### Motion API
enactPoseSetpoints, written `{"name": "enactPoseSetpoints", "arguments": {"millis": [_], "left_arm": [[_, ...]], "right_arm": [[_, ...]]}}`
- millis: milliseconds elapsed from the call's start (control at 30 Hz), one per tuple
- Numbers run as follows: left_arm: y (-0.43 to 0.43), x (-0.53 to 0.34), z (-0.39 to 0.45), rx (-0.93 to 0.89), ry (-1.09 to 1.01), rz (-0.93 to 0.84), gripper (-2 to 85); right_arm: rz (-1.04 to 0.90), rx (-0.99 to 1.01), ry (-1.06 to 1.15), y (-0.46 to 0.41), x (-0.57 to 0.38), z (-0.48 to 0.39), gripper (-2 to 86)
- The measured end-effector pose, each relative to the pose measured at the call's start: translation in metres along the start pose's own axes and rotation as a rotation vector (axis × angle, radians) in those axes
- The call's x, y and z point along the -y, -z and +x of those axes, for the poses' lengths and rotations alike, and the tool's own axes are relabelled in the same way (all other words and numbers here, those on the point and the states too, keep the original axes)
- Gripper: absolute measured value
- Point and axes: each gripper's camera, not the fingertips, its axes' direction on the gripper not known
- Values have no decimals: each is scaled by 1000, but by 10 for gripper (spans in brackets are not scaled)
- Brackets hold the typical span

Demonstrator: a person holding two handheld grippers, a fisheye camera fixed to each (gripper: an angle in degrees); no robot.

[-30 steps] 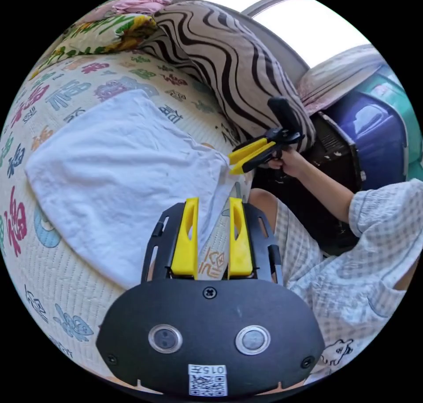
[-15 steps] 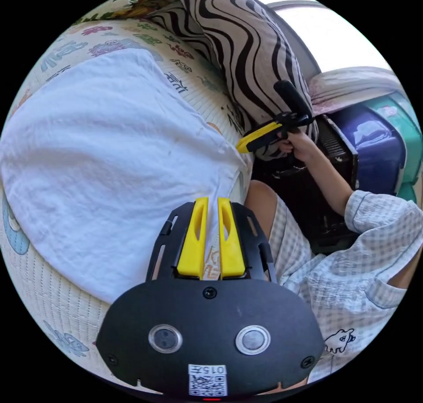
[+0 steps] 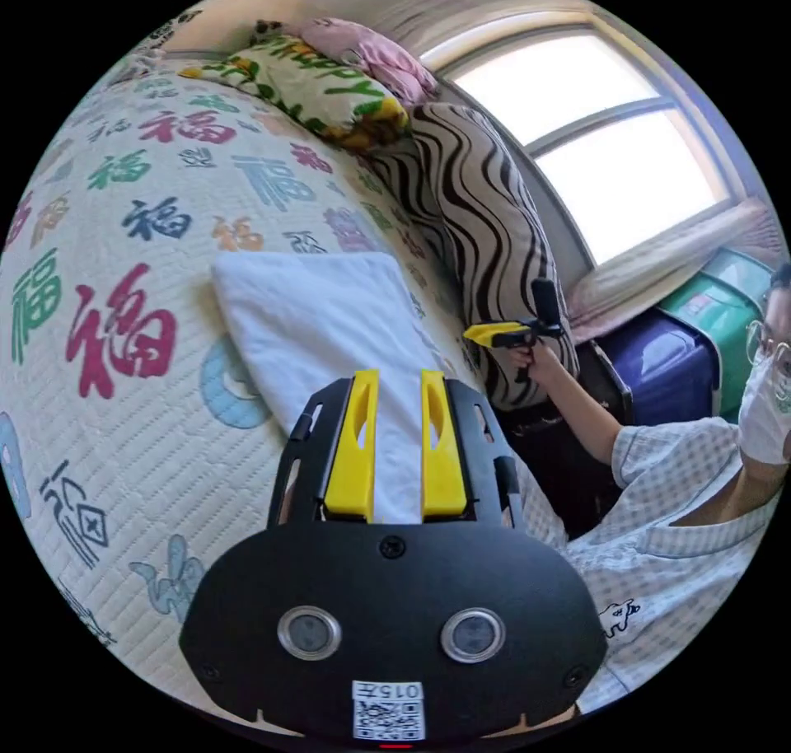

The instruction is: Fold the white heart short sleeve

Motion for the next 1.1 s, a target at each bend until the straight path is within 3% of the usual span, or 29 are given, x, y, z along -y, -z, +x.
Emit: {"name": "enactPoseSetpoints", "arguments": {"millis": [133, 300, 500, 733, 1100], "left_arm": [[30, 21, -99, -66, 182, 79, 106], [15, 47, -142, -155, 213, 76, 122], [-3, 67, -156, -258, 181, 53, 95], [9, 45, -173, -317, 162, 94, 60], [4, 24, -156, -297, 141, 64, 49]], "right_arm": [[45, 48, -8, -20, 43, 31, 112], [64, 100, -87, -42, 83, 70, 125], [12, 235, -88, -53, 104, 95, 92], [79, 110, -62, -22, 84, 94, 135], [28, 343, -102, -49, 98, 120, 83]]}}
